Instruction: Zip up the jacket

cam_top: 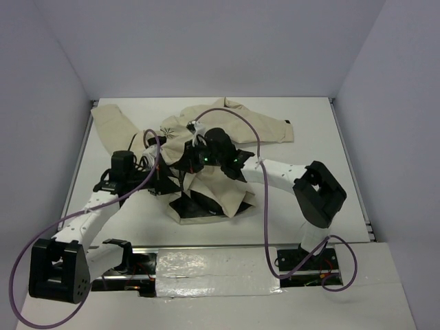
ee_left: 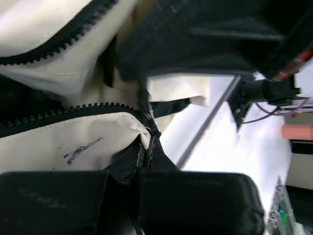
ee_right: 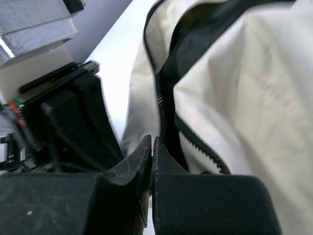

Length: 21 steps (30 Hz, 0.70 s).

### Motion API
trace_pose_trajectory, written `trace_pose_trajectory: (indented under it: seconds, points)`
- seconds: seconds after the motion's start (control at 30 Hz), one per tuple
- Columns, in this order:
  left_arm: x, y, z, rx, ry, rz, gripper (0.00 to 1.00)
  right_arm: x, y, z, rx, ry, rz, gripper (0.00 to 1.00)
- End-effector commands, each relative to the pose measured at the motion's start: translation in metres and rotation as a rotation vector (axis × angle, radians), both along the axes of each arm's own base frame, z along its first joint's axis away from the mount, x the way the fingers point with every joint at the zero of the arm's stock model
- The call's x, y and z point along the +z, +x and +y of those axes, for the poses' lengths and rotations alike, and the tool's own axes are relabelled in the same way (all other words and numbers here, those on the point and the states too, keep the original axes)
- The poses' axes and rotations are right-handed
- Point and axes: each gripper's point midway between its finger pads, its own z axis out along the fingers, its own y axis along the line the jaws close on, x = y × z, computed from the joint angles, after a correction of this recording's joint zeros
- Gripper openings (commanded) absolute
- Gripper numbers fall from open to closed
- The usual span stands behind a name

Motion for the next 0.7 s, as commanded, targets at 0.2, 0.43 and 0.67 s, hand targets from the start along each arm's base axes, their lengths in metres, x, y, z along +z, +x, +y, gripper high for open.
trace_pose_trajectory:
  seconds: [0.2, 0.43, 0.67]
  points:
    - [0.042, -0.044, 0.002, -0.18, 0.033, 0.109, 0.0, 0.073, 0.086, 0.011, -0.116, 0.017, -0.364, 0.0]
    - [0.05, -0.065, 0.021, -0.235, 0.153, 0.092, 0.0, 0.083, 0.119, 0.013, -0.17, 0.009, -0.425, 0.0]
    - [0.094, -0.06, 0.025, -0.209, 0.165, -0.006, 0.0, 0.132, 0.191, -0.039, -0.426, 0.051, -0.46, 0.0]
